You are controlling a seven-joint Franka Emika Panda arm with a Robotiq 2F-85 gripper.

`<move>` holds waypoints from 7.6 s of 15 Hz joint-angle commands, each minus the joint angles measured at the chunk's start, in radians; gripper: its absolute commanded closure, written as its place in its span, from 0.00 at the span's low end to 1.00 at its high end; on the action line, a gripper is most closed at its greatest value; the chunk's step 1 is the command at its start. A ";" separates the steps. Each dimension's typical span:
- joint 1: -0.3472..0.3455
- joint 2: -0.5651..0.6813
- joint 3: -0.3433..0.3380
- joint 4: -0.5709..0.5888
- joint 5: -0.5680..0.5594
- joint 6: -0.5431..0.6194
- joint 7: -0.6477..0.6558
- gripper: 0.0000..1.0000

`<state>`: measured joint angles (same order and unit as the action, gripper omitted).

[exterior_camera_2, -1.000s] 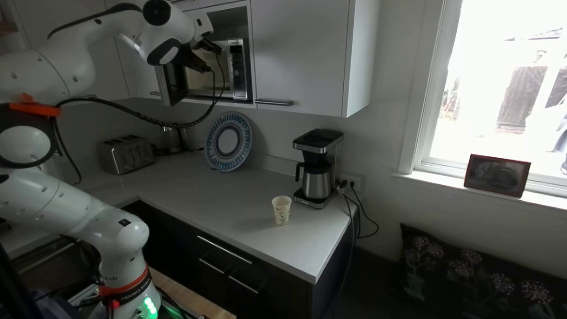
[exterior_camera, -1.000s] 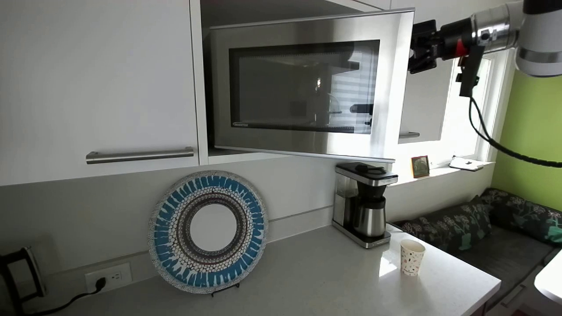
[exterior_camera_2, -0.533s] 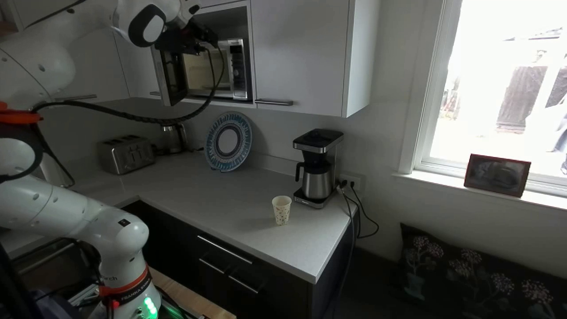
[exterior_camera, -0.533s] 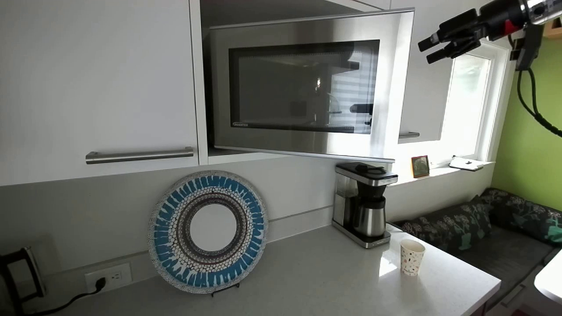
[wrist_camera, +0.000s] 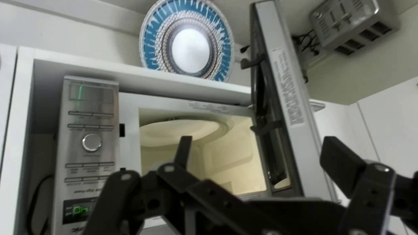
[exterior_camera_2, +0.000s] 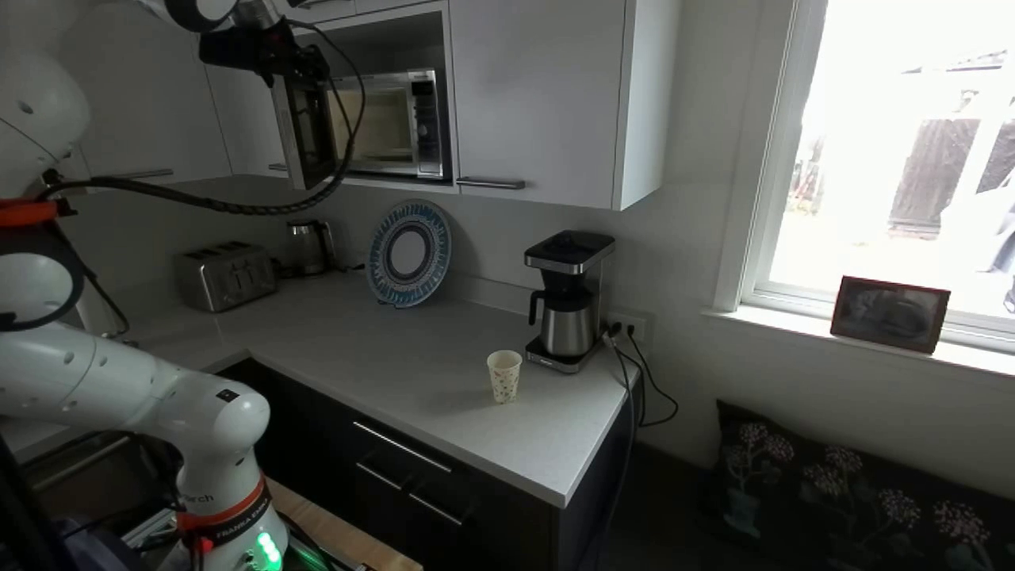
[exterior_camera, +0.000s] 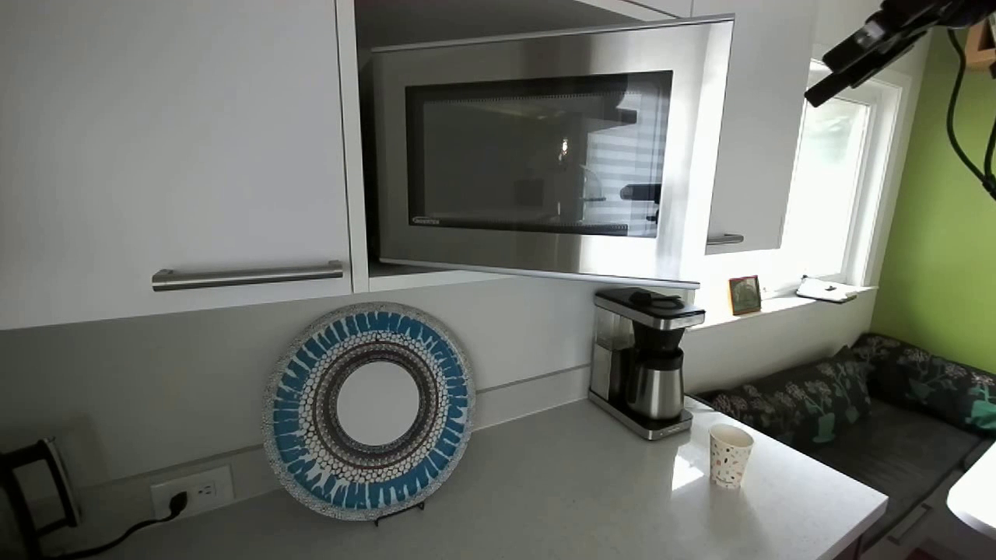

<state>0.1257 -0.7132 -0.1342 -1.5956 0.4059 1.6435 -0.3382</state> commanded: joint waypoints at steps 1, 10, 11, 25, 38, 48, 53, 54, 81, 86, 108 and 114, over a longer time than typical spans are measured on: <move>0.048 0.022 -0.005 0.092 -0.002 -0.170 0.015 0.00; 0.081 0.043 0.060 0.070 0.038 -0.057 -0.048 0.00; 0.078 0.046 0.076 0.067 0.027 -0.042 -0.048 0.00; 0.030 0.041 0.216 0.127 -0.164 -0.019 0.020 0.00; 0.047 0.066 0.334 0.053 -0.308 0.203 0.119 0.99; 0.014 0.143 0.353 0.031 -0.439 0.378 0.139 1.00; -0.074 0.181 0.379 -0.011 -0.556 0.549 0.299 1.00; -0.097 0.192 0.387 -0.015 -0.588 0.562 0.340 1.00; -0.291 0.418 0.504 0.099 -1.009 0.599 0.974 1.00; -0.256 0.509 0.473 0.157 -1.055 0.681 1.017 1.00; -0.181 0.515 0.414 0.195 -1.041 0.615 0.950 0.61; -0.156 0.454 0.395 0.176 -0.940 0.512 0.851 0.13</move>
<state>-0.0547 -0.2297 0.2826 -1.4056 -0.6169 2.1834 0.5880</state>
